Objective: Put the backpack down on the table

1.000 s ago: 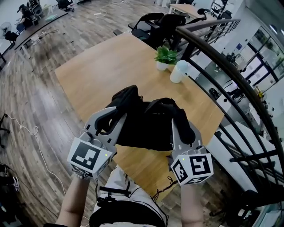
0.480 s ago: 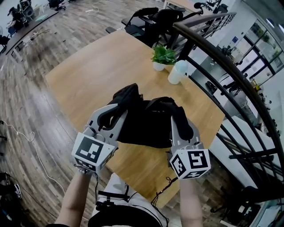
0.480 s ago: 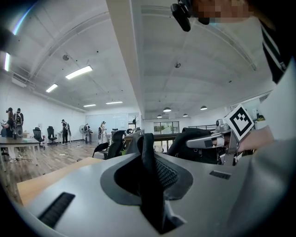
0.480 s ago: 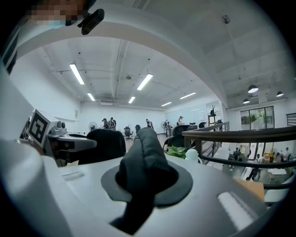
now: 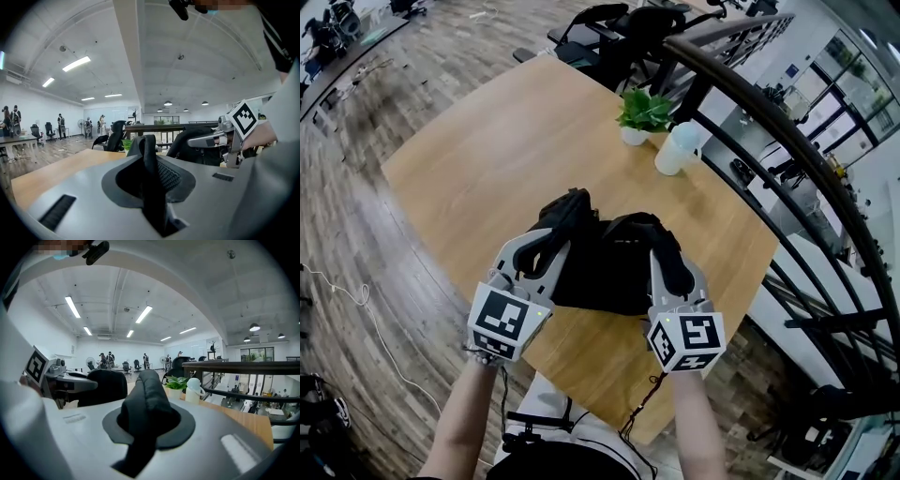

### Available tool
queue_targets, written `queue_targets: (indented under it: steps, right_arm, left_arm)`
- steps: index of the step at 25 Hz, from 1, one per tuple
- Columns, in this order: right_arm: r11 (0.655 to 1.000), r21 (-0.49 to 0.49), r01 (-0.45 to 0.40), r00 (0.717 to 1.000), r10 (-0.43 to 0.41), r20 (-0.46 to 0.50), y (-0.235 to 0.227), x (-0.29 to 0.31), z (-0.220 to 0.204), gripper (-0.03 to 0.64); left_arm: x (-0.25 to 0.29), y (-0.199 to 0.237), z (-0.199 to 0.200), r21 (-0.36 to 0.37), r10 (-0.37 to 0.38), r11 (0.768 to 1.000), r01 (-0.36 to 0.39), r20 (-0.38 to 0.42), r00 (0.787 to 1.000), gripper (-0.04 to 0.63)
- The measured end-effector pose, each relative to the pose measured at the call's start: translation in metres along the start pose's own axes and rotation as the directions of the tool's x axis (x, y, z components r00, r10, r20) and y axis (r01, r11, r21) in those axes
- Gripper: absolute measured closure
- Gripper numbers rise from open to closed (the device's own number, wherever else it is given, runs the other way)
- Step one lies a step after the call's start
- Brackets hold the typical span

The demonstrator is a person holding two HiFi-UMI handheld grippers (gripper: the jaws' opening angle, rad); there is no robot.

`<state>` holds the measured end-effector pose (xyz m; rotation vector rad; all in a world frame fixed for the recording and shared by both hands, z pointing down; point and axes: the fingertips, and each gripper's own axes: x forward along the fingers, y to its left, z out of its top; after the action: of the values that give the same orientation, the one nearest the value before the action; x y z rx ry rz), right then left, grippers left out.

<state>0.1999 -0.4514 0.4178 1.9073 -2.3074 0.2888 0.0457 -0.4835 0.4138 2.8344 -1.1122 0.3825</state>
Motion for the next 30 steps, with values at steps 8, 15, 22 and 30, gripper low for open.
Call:
queue_targets:
  steps: [8,15,22,30]
  right_arm:
    - [1.000,0.008,0.012,0.999,-0.012,-0.033,-0.004,0.011,-0.023,0.560]
    - [1.000,-0.025,0.013,0.996,-0.015,-0.083,-0.007,0.018,-0.051,0.558]
    - [0.999,-0.042,-0.015,0.992,0.009,-0.129,-0.006,0.022,-0.078,0.554]
    - [0.999,-0.025,-0.032,0.984,0.027,-0.176,-0.008,0.021,-0.104,0.539]
  left_arm:
    - [0.012,0.004,-0.025,-0.028,-0.036,0.999,0.035,-0.032,0.999,0.535]
    - [0.021,-0.001,-0.049,-0.015,-0.036,0.999,0.035,-0.069,0.997,0.534]
    - [0.028,0.002,-0.067,-0.079,-0.037,0.996,0.030,-0.080,0.996,0.535]
    - [0.035,-0.001,-0.077,-0.071,-0.039,0.997,0.032,-0.101,0.994,0.535]
